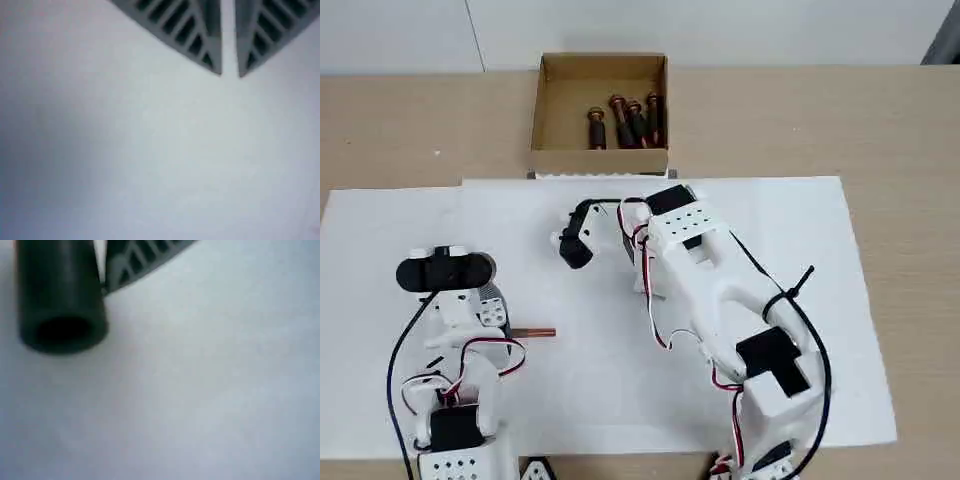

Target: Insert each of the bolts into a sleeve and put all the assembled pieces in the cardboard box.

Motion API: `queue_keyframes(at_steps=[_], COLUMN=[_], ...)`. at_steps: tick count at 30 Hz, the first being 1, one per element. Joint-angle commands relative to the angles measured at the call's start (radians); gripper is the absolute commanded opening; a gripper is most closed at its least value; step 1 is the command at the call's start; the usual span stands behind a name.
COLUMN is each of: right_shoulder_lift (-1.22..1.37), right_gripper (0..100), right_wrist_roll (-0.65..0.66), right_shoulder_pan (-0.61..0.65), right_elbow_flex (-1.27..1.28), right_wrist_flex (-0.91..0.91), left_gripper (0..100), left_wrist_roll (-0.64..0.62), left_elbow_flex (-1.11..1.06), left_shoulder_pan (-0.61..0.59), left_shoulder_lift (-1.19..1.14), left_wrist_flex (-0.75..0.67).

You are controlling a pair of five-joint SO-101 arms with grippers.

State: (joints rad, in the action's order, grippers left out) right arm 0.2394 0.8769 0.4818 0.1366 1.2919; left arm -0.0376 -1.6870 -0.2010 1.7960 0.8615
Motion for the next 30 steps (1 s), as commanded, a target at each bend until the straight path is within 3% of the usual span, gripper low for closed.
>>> queue_keyframes(at_steps=[1,7,17,24,30], right_shoulder_lift=[0.024,0.071,0.071,0.005,0.005], right_gripper=[19.7,5.0,0.6,0.4,0.4], right_wrist_roll=[0.026,0.031,0.012,-0.146,-0.377], right_shoulder_pan=[-0.012,-0.012,-0.010,-0.012,-0.012], right_elbow_flex=[-0.005,-0.005,-0.025,-0.158,-0.311], right_wrist_flex=[-0.031,-0.079,-0.074,0.015,0.180], left_gripper=[1,1,1,1,1], left_wrist_roll=[0.003,0.003,0.003,0.003,0.000], left_elbow_flex=[0.005,0.005,0.005,0.005,0.005], left_shoulder_pan=[-0.003,-0.003,-0.002,-0.002,-0.002], left_shoulder_lift=[0.008,0.008,0.008,0.008,0.008], left_wrist_flex=[0.002,0.002,0.002,0.002,0.003])
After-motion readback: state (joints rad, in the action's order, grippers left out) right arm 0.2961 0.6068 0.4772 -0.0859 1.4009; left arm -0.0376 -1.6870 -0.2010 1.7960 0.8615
